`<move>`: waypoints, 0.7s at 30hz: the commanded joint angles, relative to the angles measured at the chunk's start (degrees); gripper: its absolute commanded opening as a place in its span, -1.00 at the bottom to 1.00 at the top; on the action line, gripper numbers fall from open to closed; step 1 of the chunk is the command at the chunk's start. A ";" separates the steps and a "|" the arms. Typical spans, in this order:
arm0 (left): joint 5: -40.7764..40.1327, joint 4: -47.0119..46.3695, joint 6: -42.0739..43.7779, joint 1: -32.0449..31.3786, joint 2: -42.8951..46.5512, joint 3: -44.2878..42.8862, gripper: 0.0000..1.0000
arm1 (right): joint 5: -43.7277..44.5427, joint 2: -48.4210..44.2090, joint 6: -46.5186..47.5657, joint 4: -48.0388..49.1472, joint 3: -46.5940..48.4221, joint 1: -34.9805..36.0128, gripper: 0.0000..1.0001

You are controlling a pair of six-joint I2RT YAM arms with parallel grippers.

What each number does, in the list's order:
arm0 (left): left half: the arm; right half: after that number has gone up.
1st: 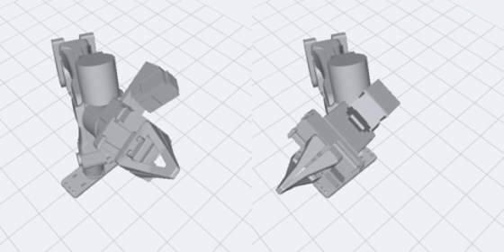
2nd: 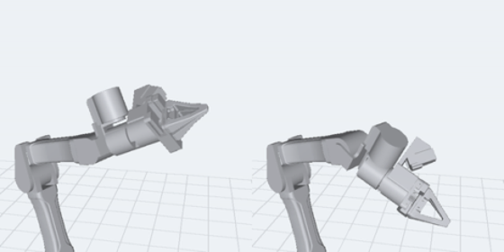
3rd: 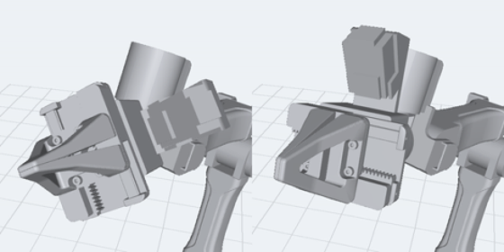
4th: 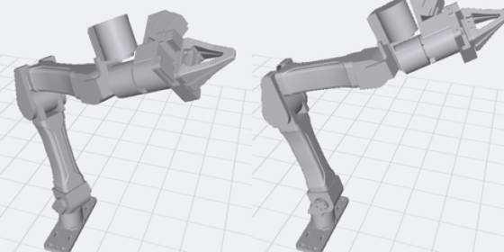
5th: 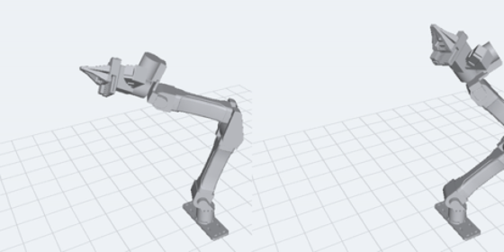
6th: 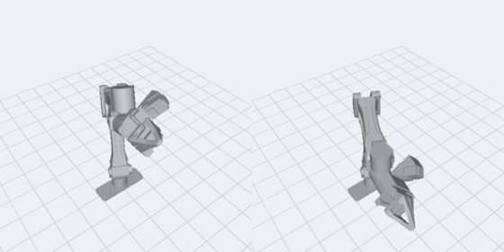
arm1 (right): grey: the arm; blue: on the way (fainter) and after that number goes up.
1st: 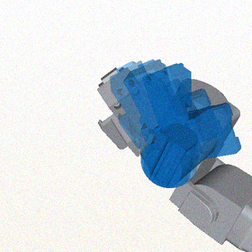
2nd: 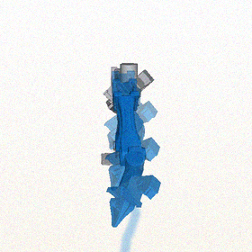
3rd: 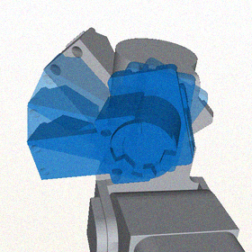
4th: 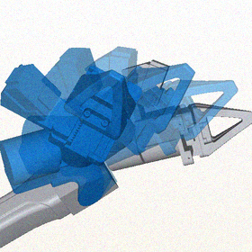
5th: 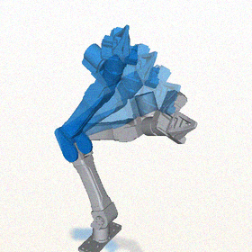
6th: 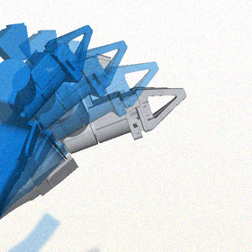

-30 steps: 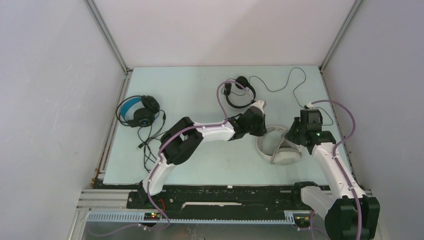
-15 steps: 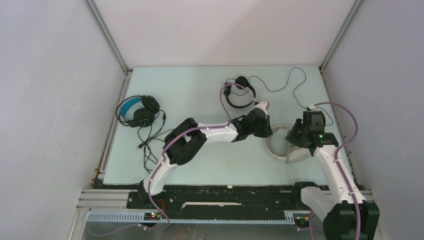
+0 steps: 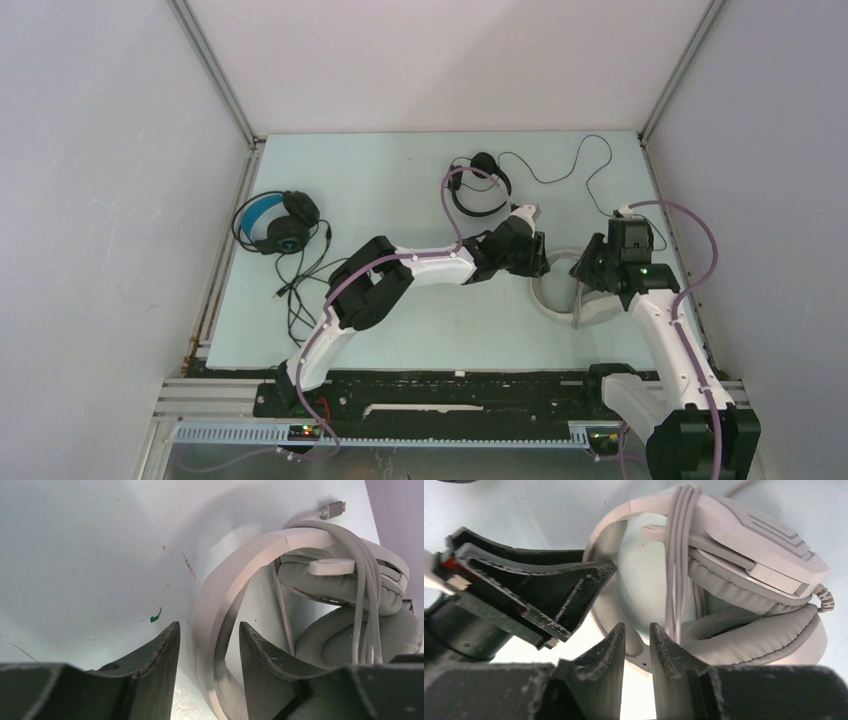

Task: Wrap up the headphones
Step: Place the headphones at the center of the board.

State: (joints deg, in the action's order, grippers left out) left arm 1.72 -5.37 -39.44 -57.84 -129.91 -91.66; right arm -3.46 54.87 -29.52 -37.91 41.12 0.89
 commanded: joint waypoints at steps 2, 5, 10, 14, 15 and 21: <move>0.81 0.61 1.84 0.35 5.39 -1.77 0.09 | -1.84 -2.03 -0.10 1.57 4.88 -0.24 -0.44; 0.84 0.46 2.44 0.66 7.41 -0.49 0.17 | -2.22 -2.54 0.00 2.65 5.48 -0.26 -0.42; 0.67 0.61 3.85 1.13 10.50 1.78 0.23 | 0.52 -1.60 -3.53 4.79 6.12 -2.53 -0.27; -0.68 3.17 5.88 1.16 10.62 2.51 0.22 | 1.70 2.31 -9.09 7.12 8.04 -9.32 -0.14; -0.74 2.77 6.01 1.15 10.70 3.38 0.22 | 1.53 4.00 -9.72 7.48 9.65 -11.61 -0.14; 0.32 2.11 6.34 1.07 9.29 5.16 0.22 | 5.57 17.40 -15.36 5.87 16.62 -22.92 -0.09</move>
State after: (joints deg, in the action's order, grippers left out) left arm 1.74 -3.46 -35.00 -56.71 -121.08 -87.74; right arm -2.57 65.54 -38.20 -32.91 53.04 -16.99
